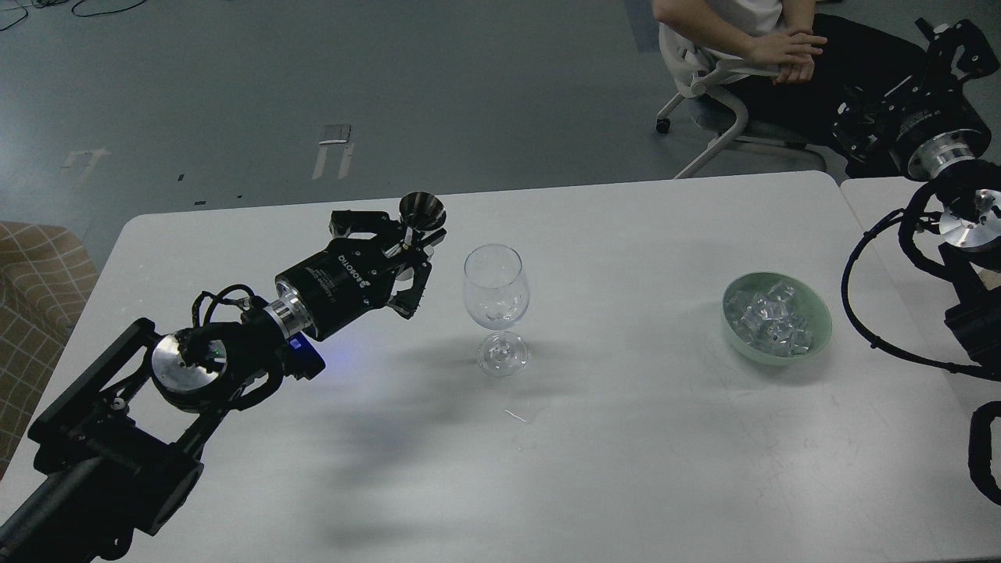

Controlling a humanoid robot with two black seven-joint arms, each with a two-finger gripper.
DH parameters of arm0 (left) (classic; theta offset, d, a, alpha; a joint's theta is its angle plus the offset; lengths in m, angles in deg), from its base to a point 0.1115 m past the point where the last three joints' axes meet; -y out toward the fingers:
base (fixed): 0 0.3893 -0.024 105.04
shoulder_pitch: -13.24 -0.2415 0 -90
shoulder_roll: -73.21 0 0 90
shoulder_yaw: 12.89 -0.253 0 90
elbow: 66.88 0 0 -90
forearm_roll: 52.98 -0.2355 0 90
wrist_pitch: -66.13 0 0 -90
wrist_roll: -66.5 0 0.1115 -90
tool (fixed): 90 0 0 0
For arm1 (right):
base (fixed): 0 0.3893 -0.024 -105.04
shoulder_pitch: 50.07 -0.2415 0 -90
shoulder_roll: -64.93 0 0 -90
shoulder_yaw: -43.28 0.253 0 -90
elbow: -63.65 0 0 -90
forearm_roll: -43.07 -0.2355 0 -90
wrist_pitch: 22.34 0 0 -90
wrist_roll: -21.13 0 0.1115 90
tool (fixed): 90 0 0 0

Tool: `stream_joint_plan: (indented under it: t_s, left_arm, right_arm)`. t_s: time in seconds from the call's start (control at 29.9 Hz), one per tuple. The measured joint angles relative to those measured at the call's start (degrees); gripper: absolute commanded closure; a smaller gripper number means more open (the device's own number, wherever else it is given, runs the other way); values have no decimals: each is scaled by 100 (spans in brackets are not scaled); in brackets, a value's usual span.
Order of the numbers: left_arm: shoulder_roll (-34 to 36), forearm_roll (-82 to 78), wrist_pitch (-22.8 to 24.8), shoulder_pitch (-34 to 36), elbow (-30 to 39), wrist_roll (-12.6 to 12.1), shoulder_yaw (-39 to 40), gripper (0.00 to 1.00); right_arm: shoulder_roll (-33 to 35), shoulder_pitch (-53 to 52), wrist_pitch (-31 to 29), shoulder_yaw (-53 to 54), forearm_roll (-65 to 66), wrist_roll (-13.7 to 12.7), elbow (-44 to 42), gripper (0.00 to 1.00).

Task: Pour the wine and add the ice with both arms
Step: 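Carry the jigger with the left gripper over the wine glass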

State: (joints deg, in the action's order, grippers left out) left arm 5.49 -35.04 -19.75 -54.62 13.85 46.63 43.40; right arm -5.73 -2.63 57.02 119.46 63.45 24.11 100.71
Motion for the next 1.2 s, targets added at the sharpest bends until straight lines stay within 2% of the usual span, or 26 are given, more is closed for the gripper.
stream_joint_plan:
  t_s: [0.27, 0.57, 0.84, 1.2]
  left_arm:
    - [-10, -235, -71, 116, -57, -19, -181, 100]
    - [161, -576, -123, 171, -14, -170, -268, 100]
    - [129, -666, -523, 408, 10, -198, -283, 100]
    - [160, -1485, -462, 452, 43, -430, -307, 100]
  right_arm:
    - [76, 39, -18, 30, 0, -7, -13, 0]
    - [36, 85, -18, 142, 0, 9, -6, 0]
    - [27, 99, -27, 148, 1, 9, -15, 0]
    - [27, 149, -49, 152, 1, 17, -42, 0]
